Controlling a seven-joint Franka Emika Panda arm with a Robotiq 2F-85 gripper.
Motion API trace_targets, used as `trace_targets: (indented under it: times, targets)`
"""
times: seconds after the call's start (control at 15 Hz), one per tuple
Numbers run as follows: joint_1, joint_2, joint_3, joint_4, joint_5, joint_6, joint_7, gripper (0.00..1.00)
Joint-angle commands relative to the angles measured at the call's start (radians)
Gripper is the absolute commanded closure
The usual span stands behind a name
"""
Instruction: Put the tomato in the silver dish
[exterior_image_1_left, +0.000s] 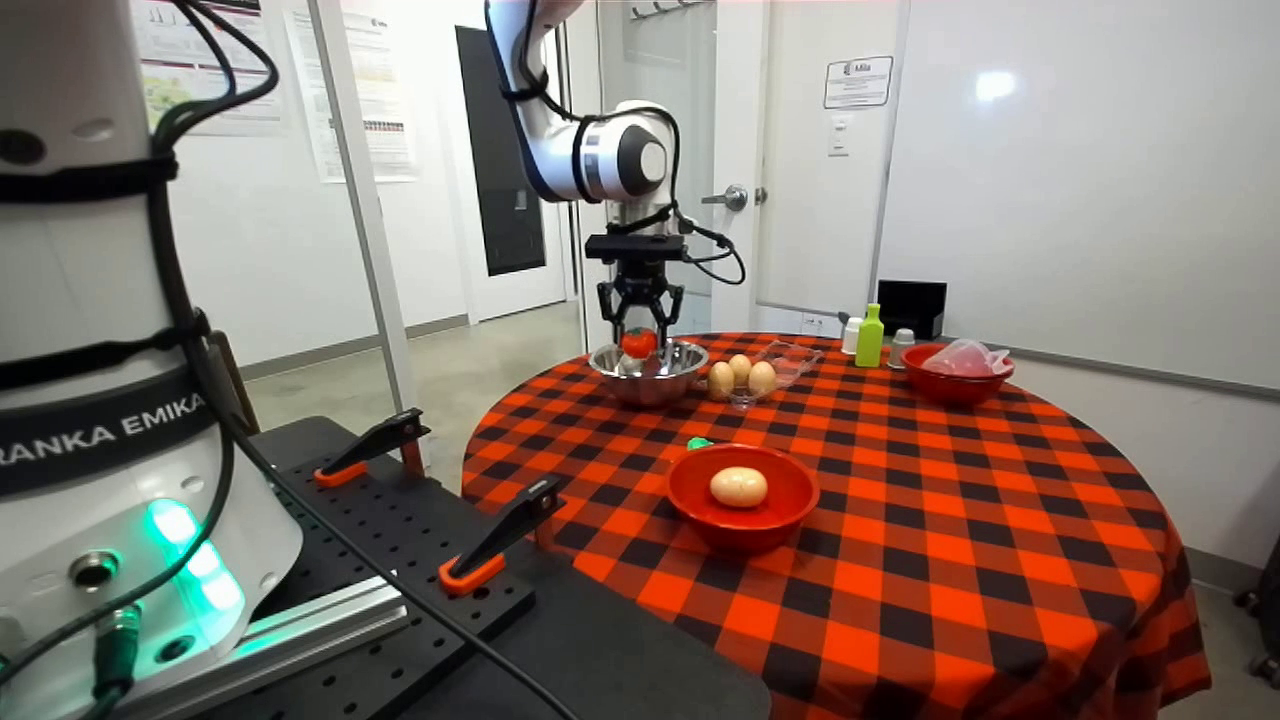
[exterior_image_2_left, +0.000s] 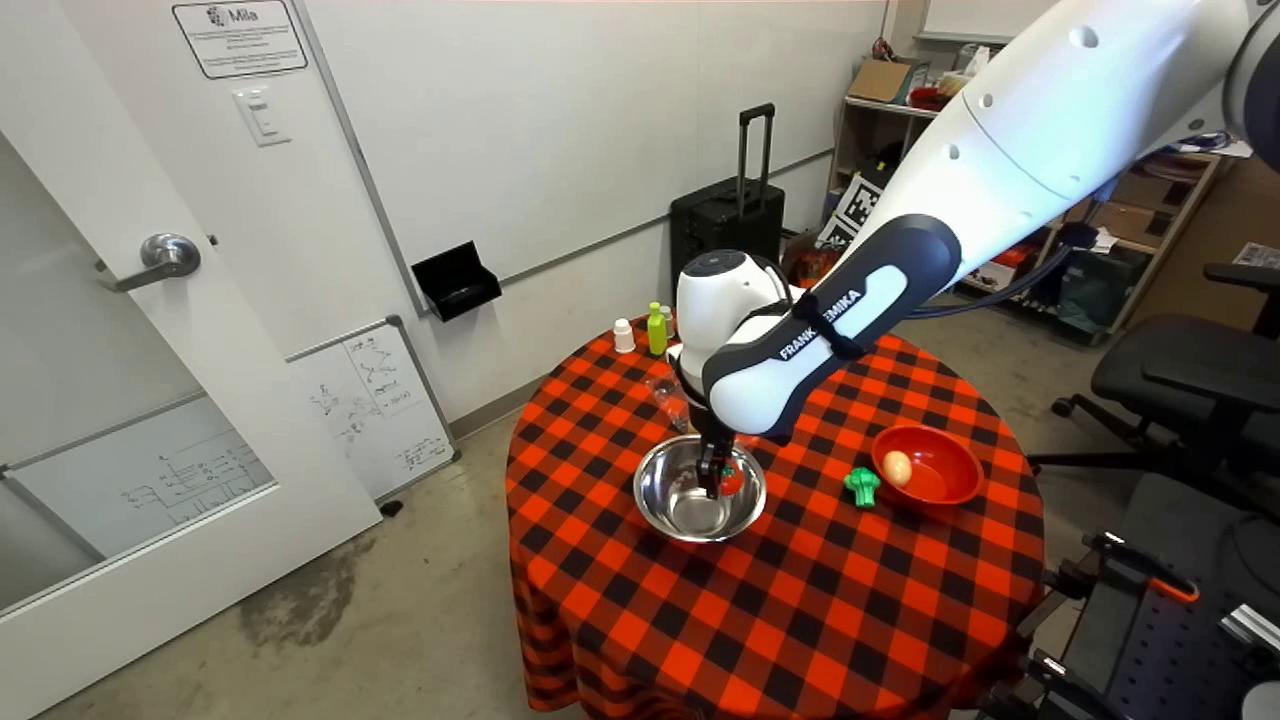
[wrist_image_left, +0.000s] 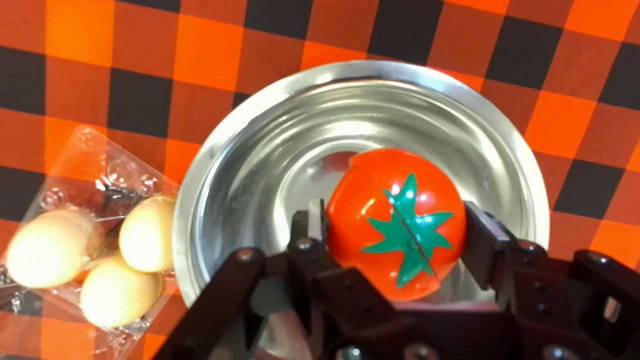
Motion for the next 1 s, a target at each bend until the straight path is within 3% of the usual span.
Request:
trace_targets:
  times: [0.0, 0.47, 0.93]
  targets:
    - [0.027, 0.119, -0.029, 0.135, -0.031, 0.004, 0.041, 0.62]
    - [0.054, 0.257, -0.069, 0.301, -0.043, -0.016, 0.087, 0.62]
    - [0.066, 0.315, -0.076, 0.362, -0.036, -0.064, 0.11, 0.62]
